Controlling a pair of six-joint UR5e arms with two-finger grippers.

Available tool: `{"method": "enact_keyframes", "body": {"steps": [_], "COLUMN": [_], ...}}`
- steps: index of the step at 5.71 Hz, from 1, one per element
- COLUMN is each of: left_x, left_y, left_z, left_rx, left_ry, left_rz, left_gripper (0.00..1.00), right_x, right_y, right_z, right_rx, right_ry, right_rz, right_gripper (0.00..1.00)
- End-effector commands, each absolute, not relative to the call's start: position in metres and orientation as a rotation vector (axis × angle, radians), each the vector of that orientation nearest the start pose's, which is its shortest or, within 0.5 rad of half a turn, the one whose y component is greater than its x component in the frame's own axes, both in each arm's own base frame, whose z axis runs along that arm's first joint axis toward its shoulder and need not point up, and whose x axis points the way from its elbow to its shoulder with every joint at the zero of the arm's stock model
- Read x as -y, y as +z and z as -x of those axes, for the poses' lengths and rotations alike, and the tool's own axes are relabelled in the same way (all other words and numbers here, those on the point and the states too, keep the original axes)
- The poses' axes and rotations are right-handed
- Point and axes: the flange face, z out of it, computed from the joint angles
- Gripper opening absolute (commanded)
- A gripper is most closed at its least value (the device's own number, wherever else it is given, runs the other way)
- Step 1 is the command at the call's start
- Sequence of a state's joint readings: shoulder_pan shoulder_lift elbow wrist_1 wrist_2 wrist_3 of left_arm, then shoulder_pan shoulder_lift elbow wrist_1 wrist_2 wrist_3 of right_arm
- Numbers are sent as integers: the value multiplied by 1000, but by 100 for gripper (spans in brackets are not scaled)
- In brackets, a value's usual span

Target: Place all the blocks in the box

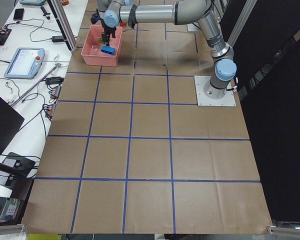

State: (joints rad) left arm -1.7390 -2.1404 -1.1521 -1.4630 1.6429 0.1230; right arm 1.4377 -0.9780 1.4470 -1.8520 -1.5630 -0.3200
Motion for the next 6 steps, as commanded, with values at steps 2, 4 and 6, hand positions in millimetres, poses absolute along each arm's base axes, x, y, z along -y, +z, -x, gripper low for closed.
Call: {"method": "enact_keyframes", "body": {"steps": [2,4,6], "left_x": [593,555,538], "left_y": [442,493,506], "left_z": [194,161,149], "left_rx": [-3044,-3053,-3057], "left_ry": [28,-89,-31], "left_rz": [-383,-307,-276], "left_gripper": [100,100,100], "right_x": [688,685,683], "right_y": [187,179,179], "right_z": [-74,-72,-70], "right_rx": [-3099,-3112,-3132], "right_ry": [132,179,202], "right_rz": [532,544,543], "right_gripper": [99,98,80]}}
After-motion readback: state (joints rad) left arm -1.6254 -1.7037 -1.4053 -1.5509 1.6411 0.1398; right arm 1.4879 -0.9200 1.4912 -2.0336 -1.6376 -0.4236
